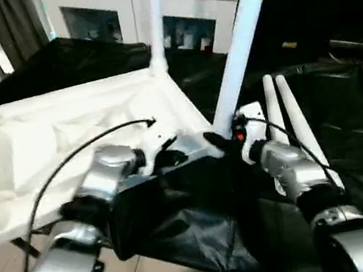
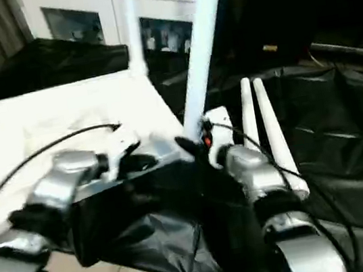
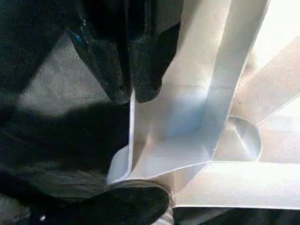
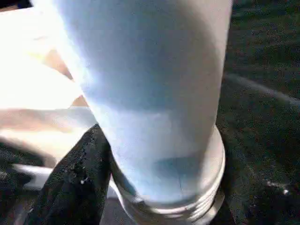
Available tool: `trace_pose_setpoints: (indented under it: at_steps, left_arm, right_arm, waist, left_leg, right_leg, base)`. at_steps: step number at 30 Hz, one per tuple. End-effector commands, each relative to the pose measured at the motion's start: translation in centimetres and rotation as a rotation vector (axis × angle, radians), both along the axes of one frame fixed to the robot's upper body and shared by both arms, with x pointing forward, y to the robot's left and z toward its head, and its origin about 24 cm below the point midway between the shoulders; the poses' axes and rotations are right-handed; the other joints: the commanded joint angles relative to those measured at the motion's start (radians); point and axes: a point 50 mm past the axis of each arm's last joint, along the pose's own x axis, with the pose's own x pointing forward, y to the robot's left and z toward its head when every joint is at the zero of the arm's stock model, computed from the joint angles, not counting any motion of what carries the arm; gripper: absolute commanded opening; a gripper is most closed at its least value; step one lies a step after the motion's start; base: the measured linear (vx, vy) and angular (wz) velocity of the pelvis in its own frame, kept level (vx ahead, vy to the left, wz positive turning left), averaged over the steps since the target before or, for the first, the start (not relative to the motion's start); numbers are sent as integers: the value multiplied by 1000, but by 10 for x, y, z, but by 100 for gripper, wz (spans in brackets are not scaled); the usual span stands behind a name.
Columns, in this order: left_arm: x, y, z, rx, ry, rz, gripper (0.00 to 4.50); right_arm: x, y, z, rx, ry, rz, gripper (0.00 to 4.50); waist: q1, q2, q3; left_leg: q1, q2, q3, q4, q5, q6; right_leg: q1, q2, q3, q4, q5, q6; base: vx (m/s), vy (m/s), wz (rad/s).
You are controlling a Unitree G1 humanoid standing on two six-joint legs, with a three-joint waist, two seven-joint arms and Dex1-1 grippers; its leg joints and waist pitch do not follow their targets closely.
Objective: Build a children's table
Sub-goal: Rotate leg to tighten
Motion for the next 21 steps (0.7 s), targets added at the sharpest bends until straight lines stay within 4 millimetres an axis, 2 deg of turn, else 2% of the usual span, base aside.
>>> trace_pose_setpoints:
  at_steps: [1,2,3,4,5,6,7,8,15,16,20,21]
  left_arm:
    - [10,-29,4,-54,-50,178,0]
    - [10,-32,5,-55,-51,177,0]
    - [10,-35,5,-56,-52,176,0]
    - [9,-41,7,-57,-61,149,0]
    - [9,-41,7,-57,-61,146,0]
    - [8,-43,8,-57,-64,123,0]
    - [7,-42,7,-51,-62,96,0]
    - [7,-42,7,-51,-62,96,0]
    - [3,-29,3,-25,-39,21,0]
    - [2,-26,2,-21,-31,10,0]
    - [-1,-17,0,-11,-19,-32,0]
    - [-3,-13,0,-9,-10,-56,0]
  right_arm:
    - [-11,18,-31,0,190,-164,282]
    - [-11,20,-30,0,188,-168,282]
    - [-10,23,-29,0,185,-172,282]
    - [-7,29,-25,5,168,-160,282]
    - [-7,30,-24,6,166,-159,282]
    - [-5,32,-21,8,145,-146,282]
    - [-3,32,-17,10,118,-128,317]
    - [-3,32,-17,10,118,-128,338]
    - [5,22,-5,-1,37,-79,390]
    - [7,18,-2,7,22,-51,390]
    - [8,8,4,-7,-21,23,390]
    - [8,3,7,-20,-40,68,390]
  waist:
    - [-4,9,-49]
    - [0,7,-50]
    - [3,5,-50]
    - [5,10,-51]
    - [3,5,-54]
    - [6,9,-55]
    - [4,9,-56]
    - [4,9,-55]
    - [-4,14,-52]
    - [-5,17,-52]
    - [-8,16,-54]
    - [-7,17,-55]
  left_leg:
    - [19,19,3,-68,-248,-36]
    - [24,16,6,-66,-252,-33]
    - [16,14,7,-65,-243,-18]
    - [13,13,6,-66,-238,-11]
    - [2,11,3,-67,-216,2]
    - [2,12,2,-67,-209,5]
    - [2,12,3,-66,-203,13]
    - [1,12,3,-67,-204,15]
    - [-2,12,1,-70,-239,13]
    - [-2,13,1,-71,-239,12]
    - [-5,14,0,-69,-218,23]
    - [-2,15,2,-68,-207,24]
  right_leg:
    - [24,-76,43,-89,-325,-156]
    - [22,-71,43,-88,-299,-163]
    - [28,-71,43,-86,-262,-166]
    - [31,-72,42,-84,-250,-166]
    - [41,-72,41,-80,-225,-160]
    - [41,-73,40,-79,-215,-158]
    - [40,-71,39,-77,-187,-162]
    - [40,-71,39,-77,-186,-163]
    - [41,-74,39,-85,-246,-163]
    - [41,-74,39,-85,-248,-163]
    - [46,-73,39,-82,-212,-177]
    - [43,-73,40,-81,-191,-187]
  base:
    - [0,0,0]
    - [0,0,0]
    - [0,0,0]
    - [0,0,0]
    - [0,0,0]
    - [0,0,0]
    - [0,0,0]
    - [0,0,0]
    - [0,0,0]
    - [0,0,0]
    - [0,0,0]
    - [0,0,0]
